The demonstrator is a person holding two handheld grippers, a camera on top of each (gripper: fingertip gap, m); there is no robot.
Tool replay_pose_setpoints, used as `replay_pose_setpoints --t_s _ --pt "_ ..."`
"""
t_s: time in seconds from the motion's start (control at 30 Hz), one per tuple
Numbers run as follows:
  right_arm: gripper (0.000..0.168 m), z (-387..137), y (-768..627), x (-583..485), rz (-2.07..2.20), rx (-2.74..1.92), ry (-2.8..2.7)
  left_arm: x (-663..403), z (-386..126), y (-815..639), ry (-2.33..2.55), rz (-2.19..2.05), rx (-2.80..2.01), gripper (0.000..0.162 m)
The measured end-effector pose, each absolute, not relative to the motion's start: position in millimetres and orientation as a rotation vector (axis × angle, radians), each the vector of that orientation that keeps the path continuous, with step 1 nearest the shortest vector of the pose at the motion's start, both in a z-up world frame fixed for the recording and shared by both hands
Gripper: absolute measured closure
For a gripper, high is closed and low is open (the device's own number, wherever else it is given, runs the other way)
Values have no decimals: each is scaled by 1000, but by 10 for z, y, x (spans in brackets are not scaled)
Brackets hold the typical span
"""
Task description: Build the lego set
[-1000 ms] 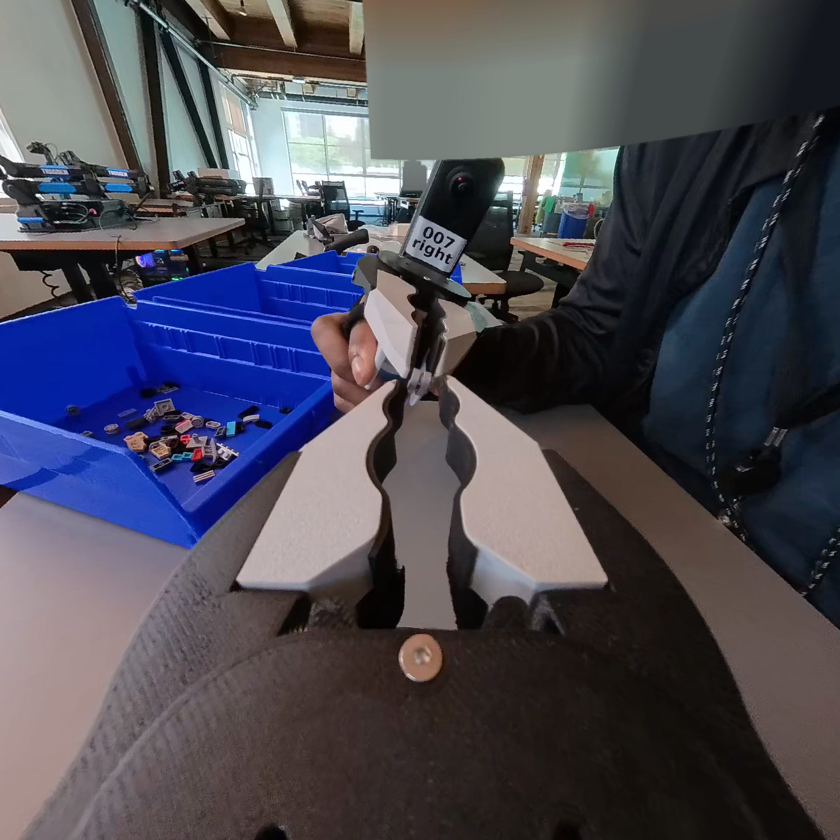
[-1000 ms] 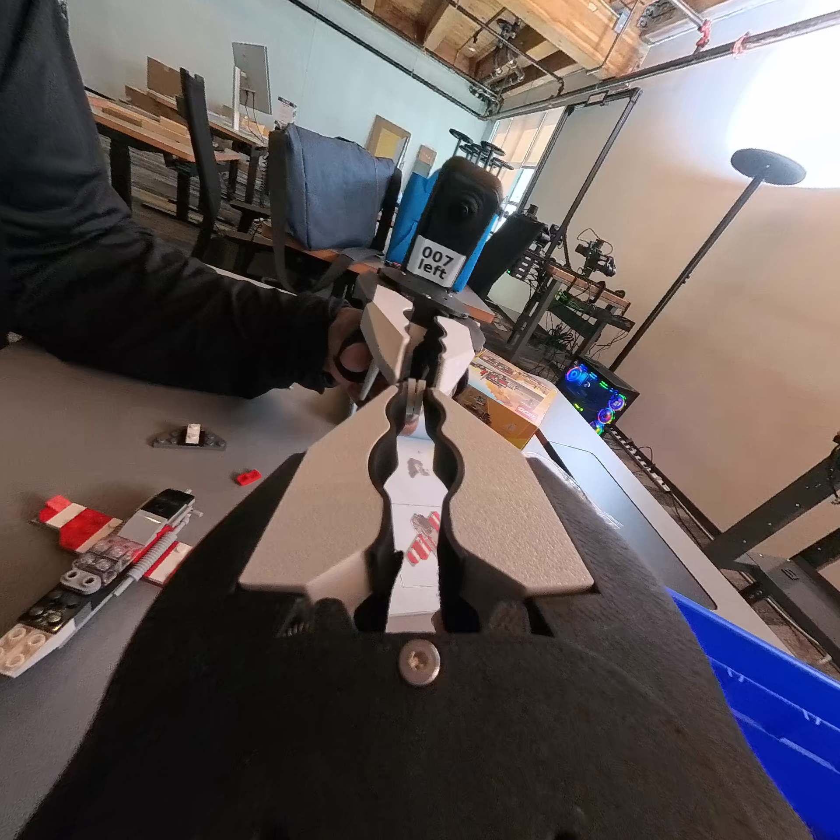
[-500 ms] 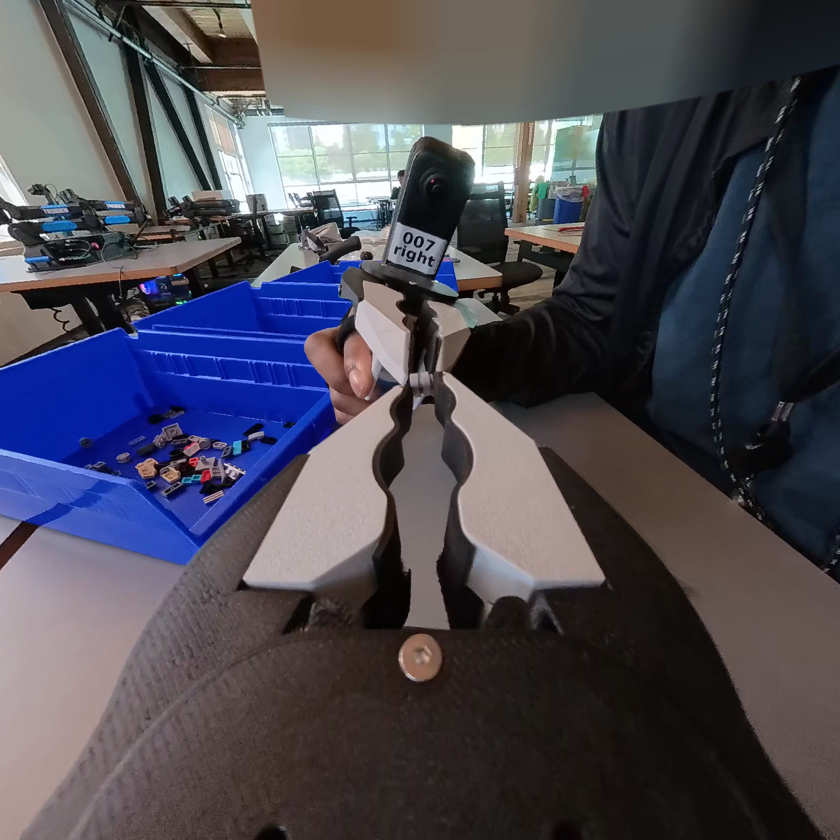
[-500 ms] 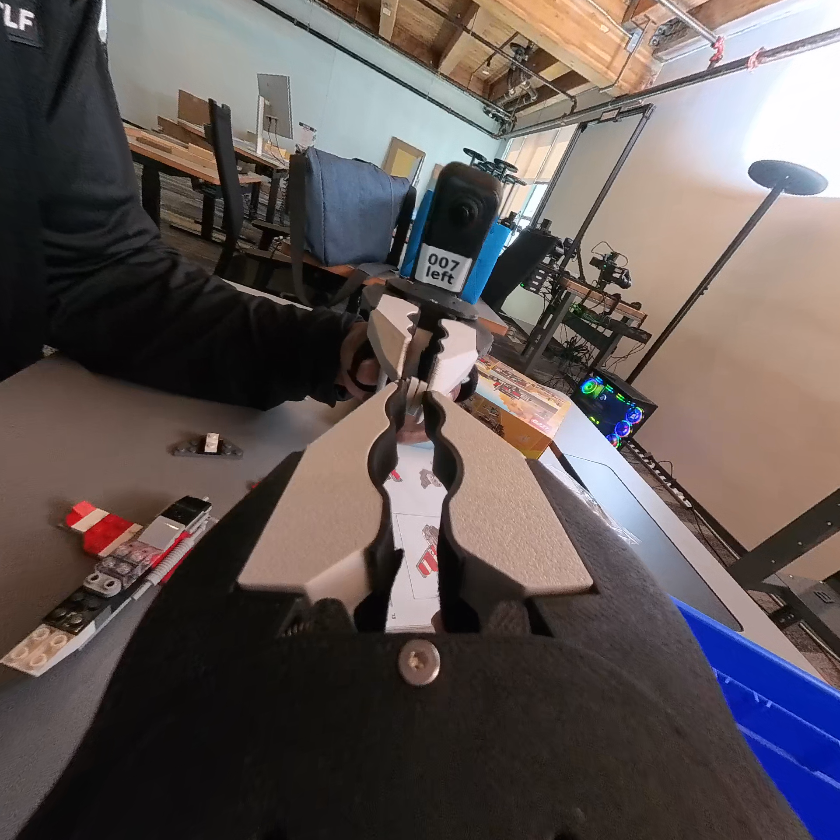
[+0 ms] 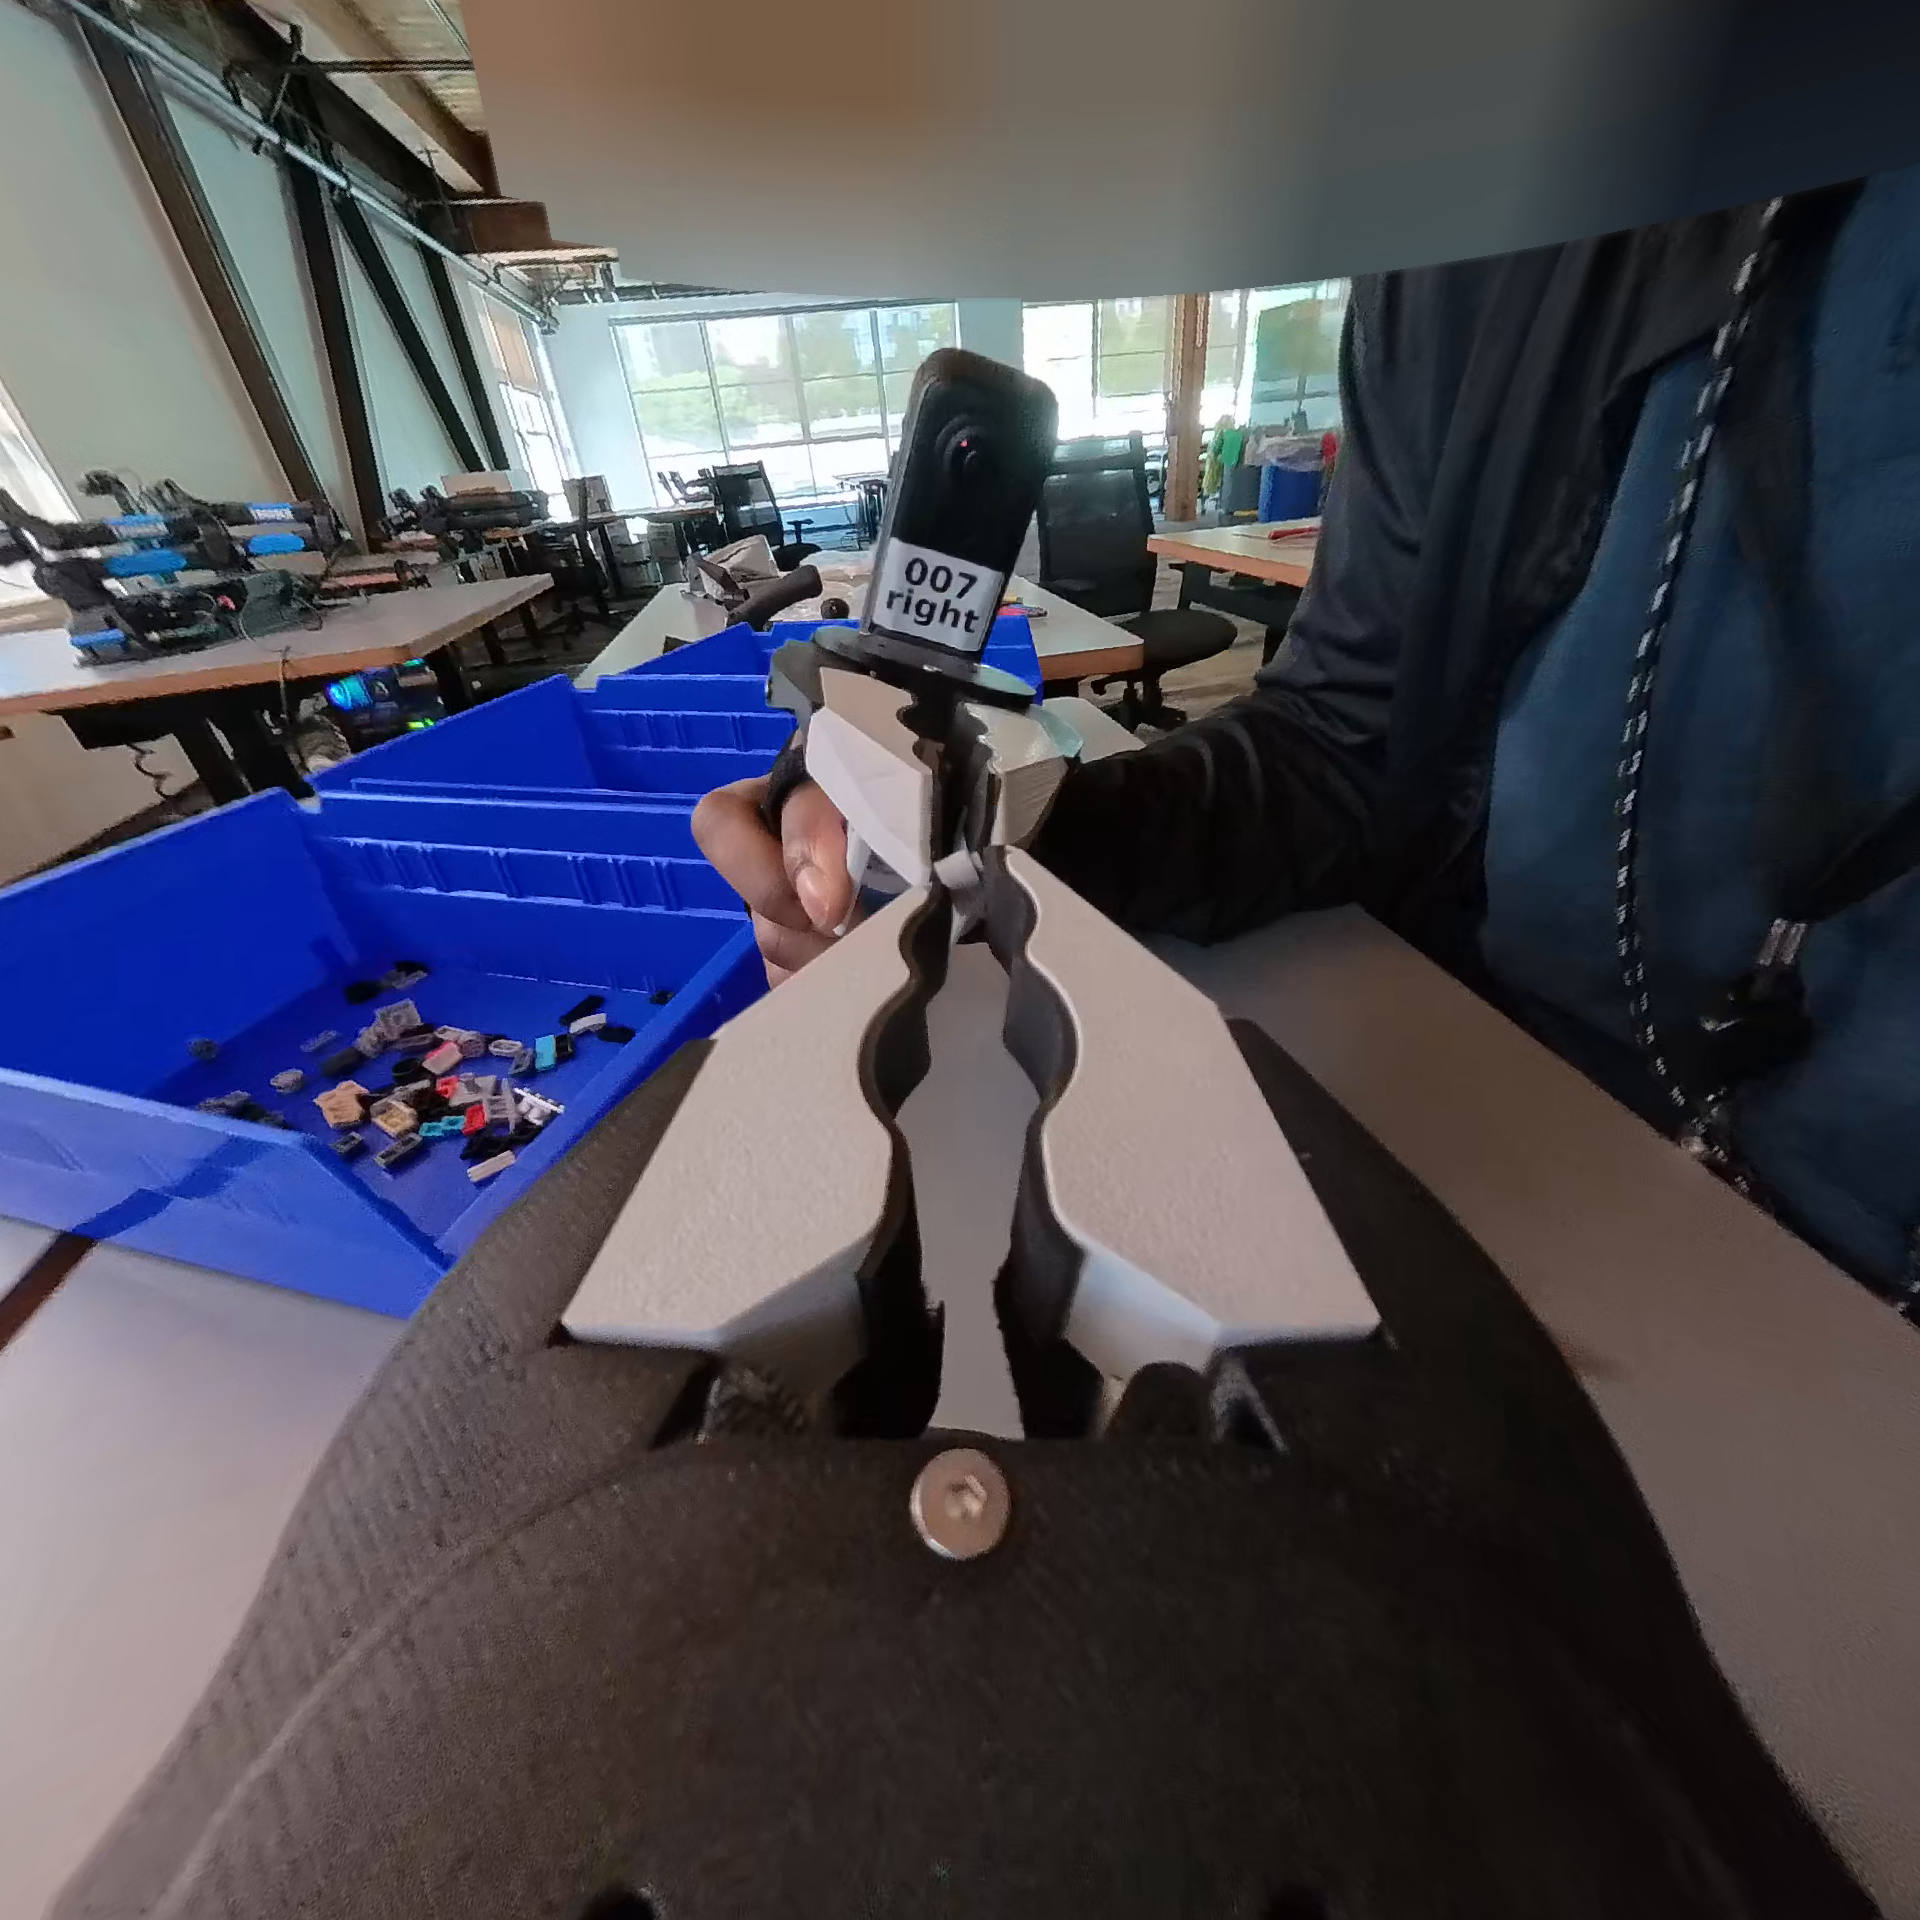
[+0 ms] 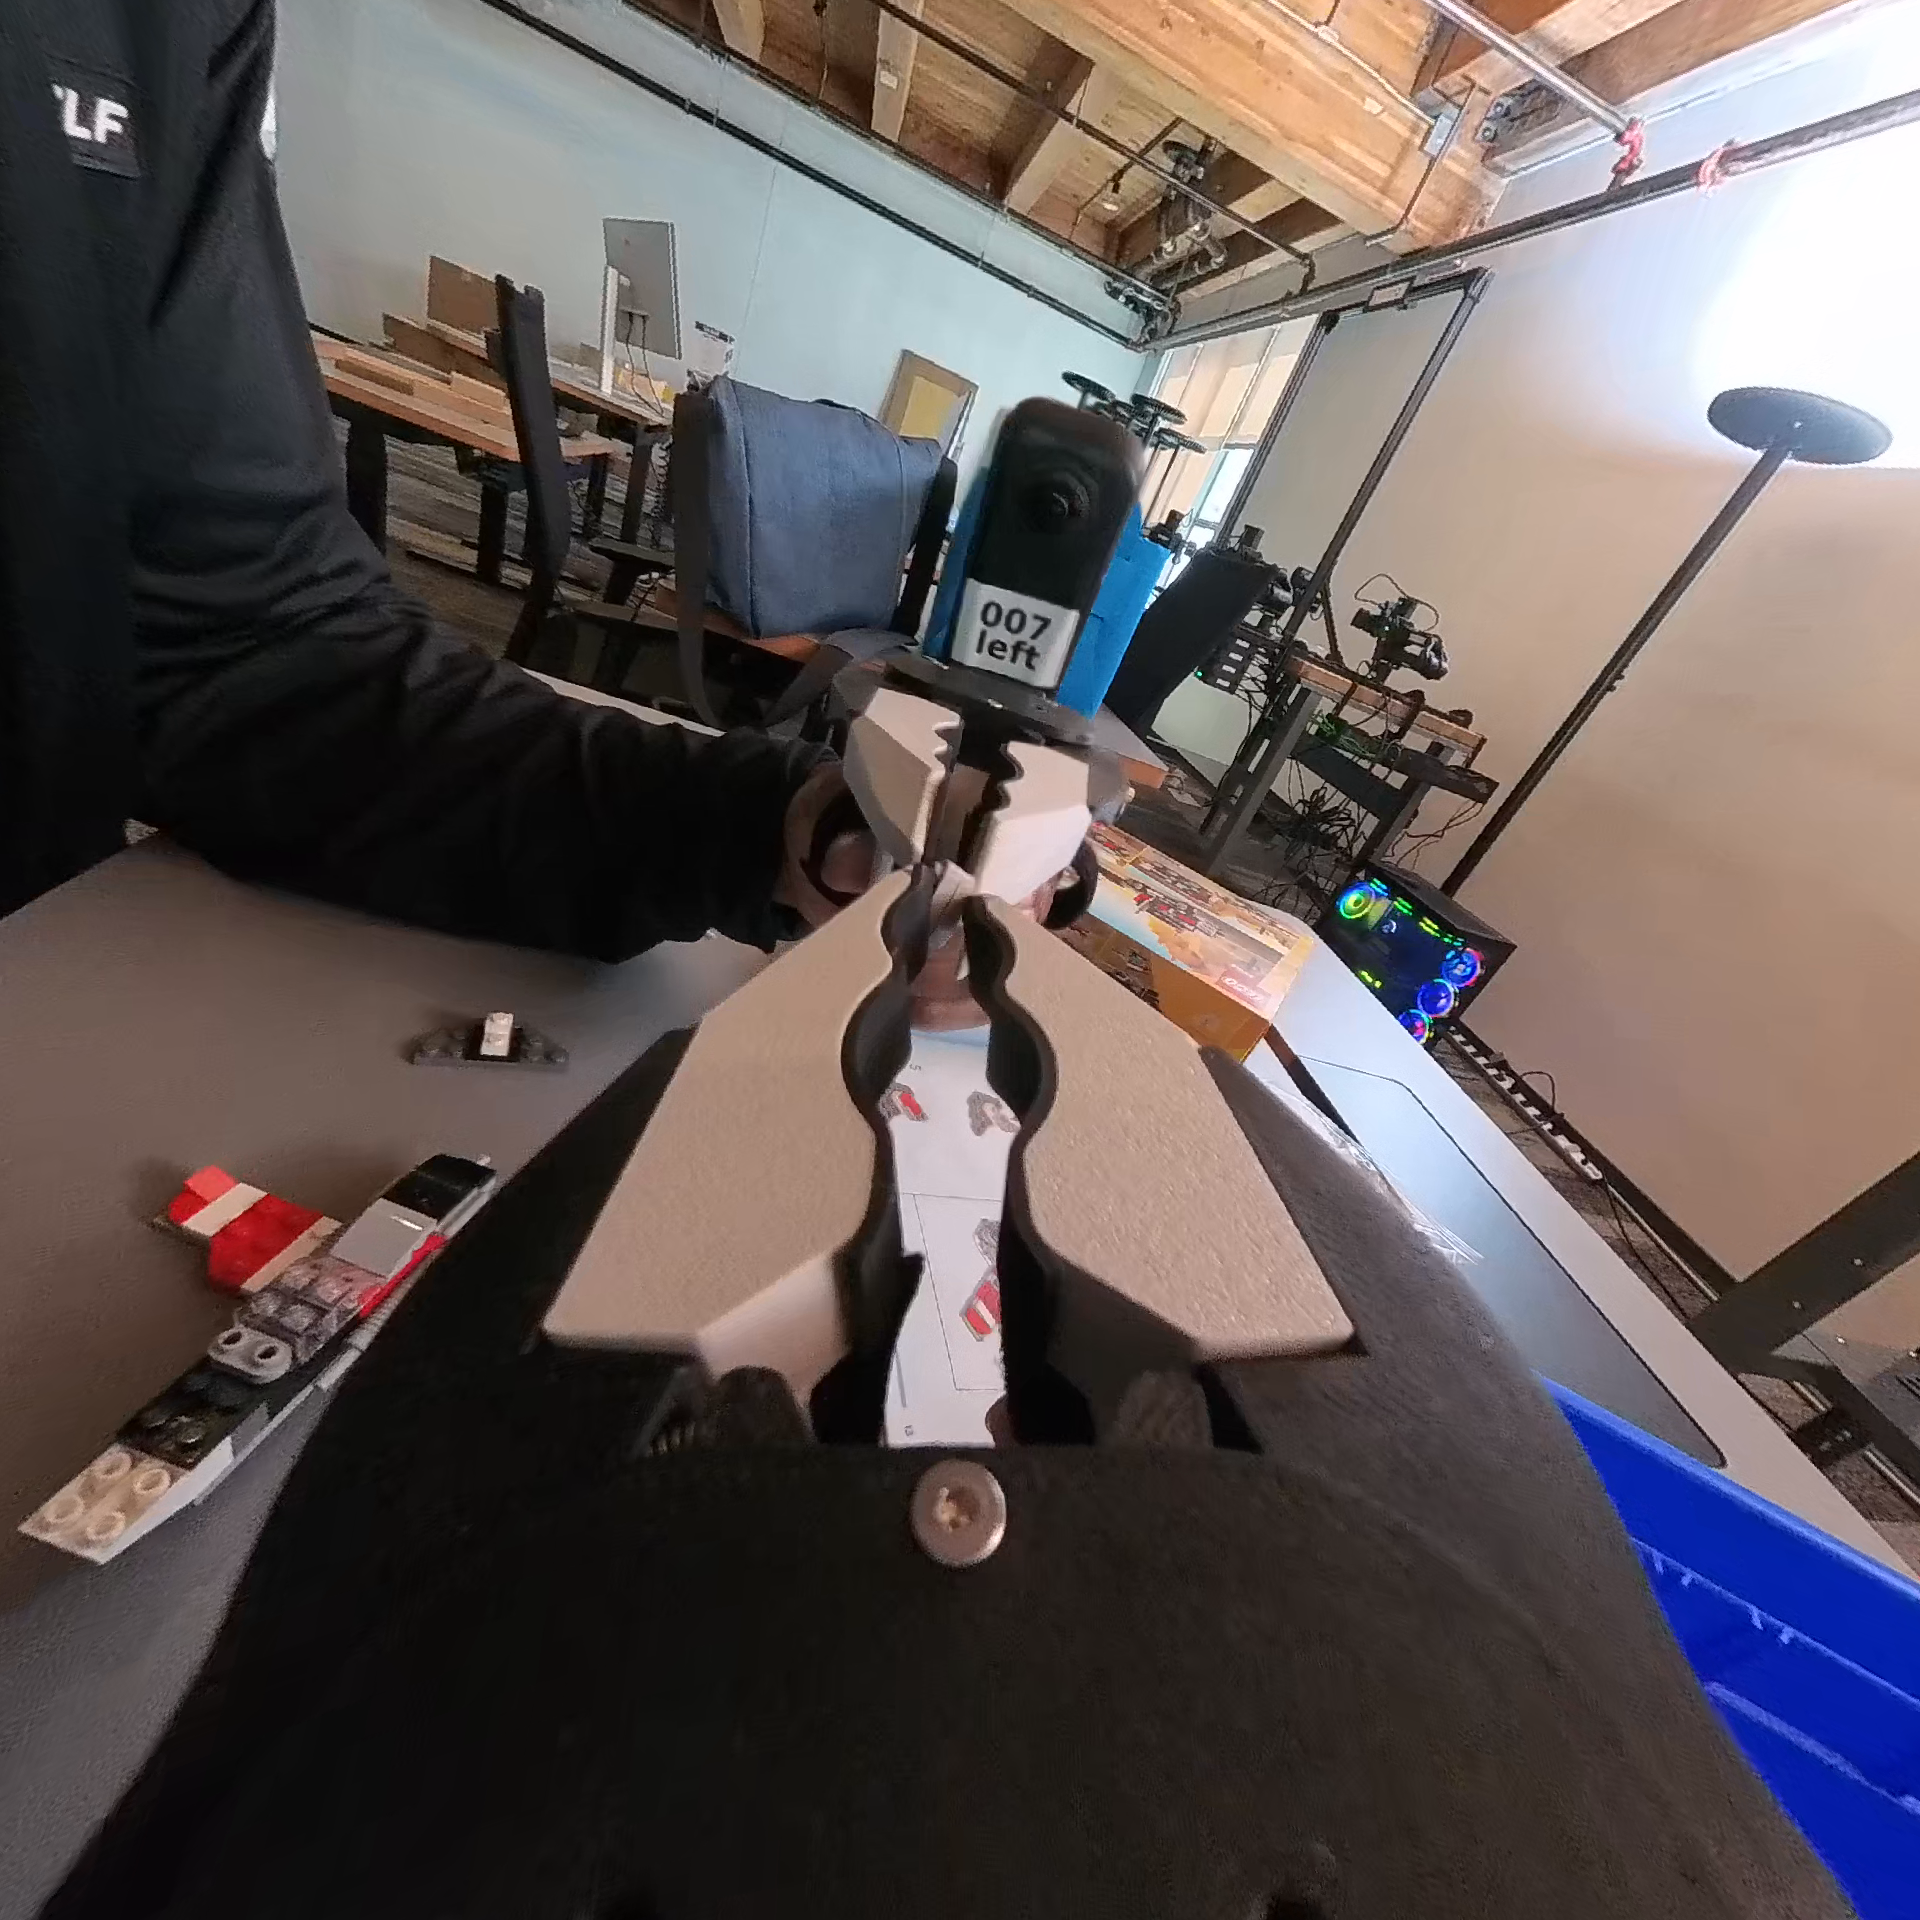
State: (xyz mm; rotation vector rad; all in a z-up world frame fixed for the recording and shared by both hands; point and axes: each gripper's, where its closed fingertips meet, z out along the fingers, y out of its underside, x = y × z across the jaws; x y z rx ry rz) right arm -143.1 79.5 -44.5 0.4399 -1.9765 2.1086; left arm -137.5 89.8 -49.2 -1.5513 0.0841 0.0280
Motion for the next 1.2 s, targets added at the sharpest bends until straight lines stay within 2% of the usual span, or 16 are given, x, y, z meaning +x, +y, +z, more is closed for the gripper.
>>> replay_pose_setpoints --t_s 0.23,0.33,0.5,0.73,0.8,1.1,1.2 --pt "162 -513 762 -1473 1960 464 -1966 -1426 -523 867 -12 -94 -1537 147" --pt "162 -553 747 -1485 1906 477 -1971 -1464 -555 848 -89 -204 -1538 141" --pt "162 -644 743 -1562 1773 488 -1976 -1576 -708 820 -280 -432 -1559 139" --pt "161 -812 711 -1647 1582 528 -1970 -1605 -897 860 -436 -640 -1578 140" --pt "161 -831 713 -1672 1555 527 -1966 -1615 -897 853 -456 -668 -1564 148" --pt "160 -795 728 -1702 1593 486 -1951 -1649 -896 858 -507 -750 -1506 153" --pt "155 -764 739 -1710 1624 463 -1949 -1649 -894 865 -505 -758 -1497 153"
